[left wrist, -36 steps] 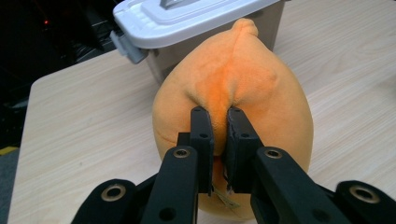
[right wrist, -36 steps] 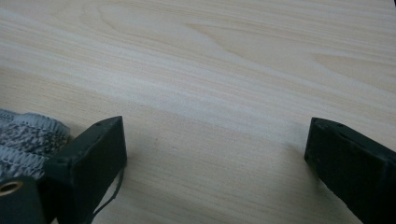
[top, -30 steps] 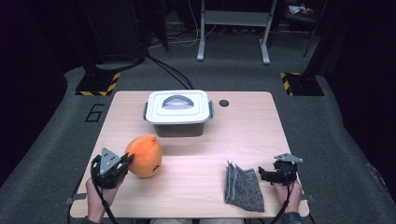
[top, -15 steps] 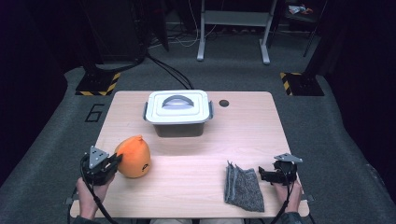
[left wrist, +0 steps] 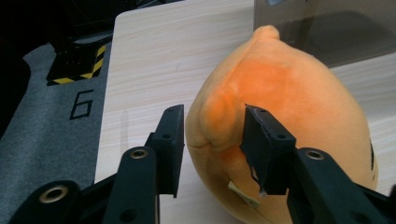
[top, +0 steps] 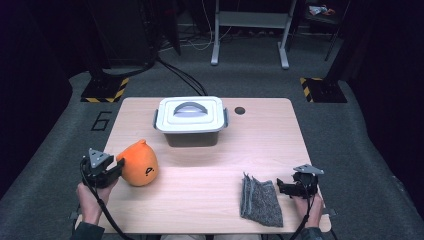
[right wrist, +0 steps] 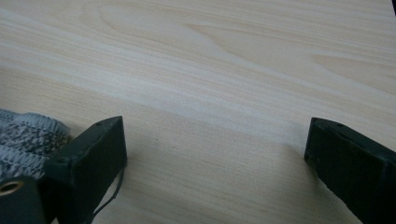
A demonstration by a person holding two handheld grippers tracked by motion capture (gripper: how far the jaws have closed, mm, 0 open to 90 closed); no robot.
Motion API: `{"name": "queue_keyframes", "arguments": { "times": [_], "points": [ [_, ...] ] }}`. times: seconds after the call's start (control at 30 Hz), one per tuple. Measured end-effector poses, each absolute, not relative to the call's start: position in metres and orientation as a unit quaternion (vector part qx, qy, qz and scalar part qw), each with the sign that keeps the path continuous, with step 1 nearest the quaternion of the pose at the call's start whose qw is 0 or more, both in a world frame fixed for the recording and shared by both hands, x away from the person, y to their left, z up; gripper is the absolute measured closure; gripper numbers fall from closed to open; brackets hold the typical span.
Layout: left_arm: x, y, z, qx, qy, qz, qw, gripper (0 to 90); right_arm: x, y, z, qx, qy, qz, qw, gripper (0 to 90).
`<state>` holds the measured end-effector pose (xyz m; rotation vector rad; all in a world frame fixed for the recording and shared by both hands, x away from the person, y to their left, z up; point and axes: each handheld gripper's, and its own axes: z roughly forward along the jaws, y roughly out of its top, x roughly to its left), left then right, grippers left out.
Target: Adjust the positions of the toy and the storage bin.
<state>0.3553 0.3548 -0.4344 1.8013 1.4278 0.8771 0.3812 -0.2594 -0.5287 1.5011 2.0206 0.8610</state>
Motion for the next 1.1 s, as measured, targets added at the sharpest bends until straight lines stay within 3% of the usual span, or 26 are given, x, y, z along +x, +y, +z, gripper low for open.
{"name": "queue_keyframes", "arguments": {
  "times": [0.43, 1.1],
  "points": [
    [0.358, 0.361, -0.439, 0.672, 0.563, 0.330, 0.350, 52.1, 0.381, -0.259, -0.529, 0.548, 0.737, 0.315, 0.239, 4.8],
    [0.372, 0.354, -0.454, 0.702, 0.549, 0.279, 0.357, 45.1, 0.381, -0.259, -0.529, 0.550, 0.735, 0.316, 0.238, 5.0]
  ]
}}
